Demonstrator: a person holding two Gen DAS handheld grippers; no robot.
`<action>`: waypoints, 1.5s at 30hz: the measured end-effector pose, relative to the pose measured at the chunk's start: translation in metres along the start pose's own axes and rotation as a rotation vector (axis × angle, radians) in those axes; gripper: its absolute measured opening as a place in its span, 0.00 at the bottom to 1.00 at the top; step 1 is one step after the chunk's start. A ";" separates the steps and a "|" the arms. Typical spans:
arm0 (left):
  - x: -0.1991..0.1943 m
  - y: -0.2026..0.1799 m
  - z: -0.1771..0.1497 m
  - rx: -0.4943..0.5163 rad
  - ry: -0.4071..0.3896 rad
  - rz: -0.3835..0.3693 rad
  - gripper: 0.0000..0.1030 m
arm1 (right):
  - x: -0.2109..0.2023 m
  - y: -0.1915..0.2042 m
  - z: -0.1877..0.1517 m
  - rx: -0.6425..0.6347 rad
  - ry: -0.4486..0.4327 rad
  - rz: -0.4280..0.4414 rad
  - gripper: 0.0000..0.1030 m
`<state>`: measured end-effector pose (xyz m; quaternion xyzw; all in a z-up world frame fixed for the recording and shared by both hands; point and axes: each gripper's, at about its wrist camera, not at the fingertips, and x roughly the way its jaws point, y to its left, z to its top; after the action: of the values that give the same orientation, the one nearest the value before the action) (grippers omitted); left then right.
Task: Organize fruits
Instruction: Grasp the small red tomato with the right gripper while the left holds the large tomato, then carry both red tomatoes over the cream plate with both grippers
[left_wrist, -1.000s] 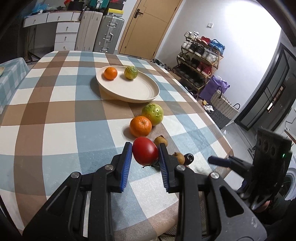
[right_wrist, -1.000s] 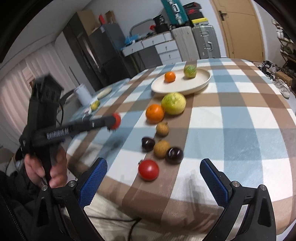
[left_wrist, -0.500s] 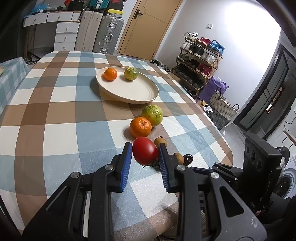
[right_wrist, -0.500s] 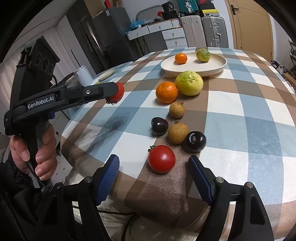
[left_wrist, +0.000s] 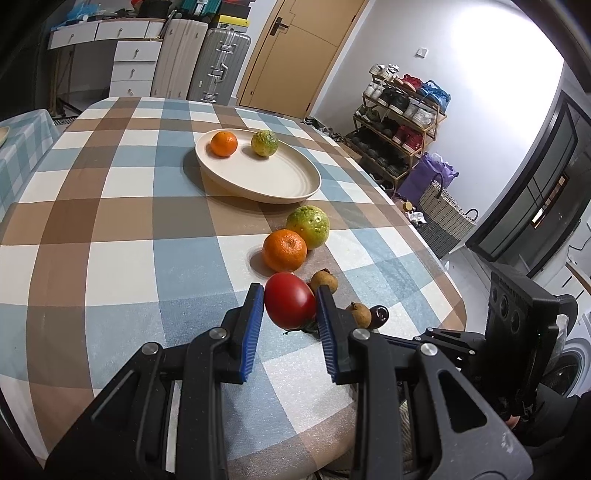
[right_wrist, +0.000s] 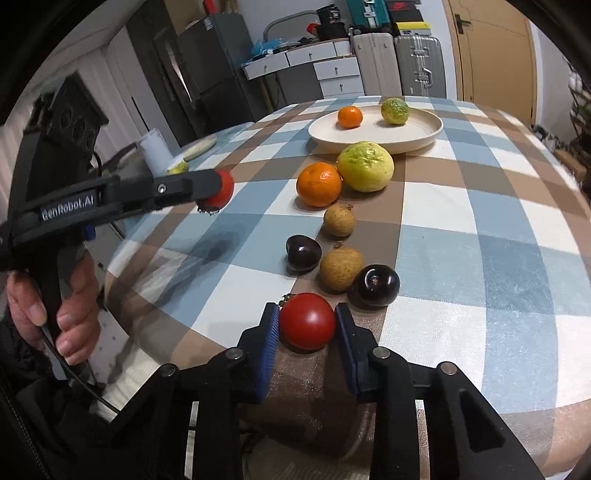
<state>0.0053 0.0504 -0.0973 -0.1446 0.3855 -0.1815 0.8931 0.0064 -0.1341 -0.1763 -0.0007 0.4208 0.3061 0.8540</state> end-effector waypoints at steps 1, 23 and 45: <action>0.000 0.000 0.000 -0.001 -0.001 0.001 0.25 | 0.000 -0.001 0.000 0.008 -0.004 0.006 0.30; 0.008 0.022 0.047 0.009 -0.054 0.050 0.25 | -0.037 -0.012 0.047 -0.003 -0.183 0.110 0.29; 0.122 0.066 0.172 -0.011 -0.011 0.087 0.25 | 0.035 -0.055 0.229 -0.072 -0.172 0.107 0.29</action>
<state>0.2243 0.0770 -0.0873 -0.1334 0.3876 -0.1396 0.9014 0.2161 -0.1016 -0.0672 0.0176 0.3339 0.3652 0.8688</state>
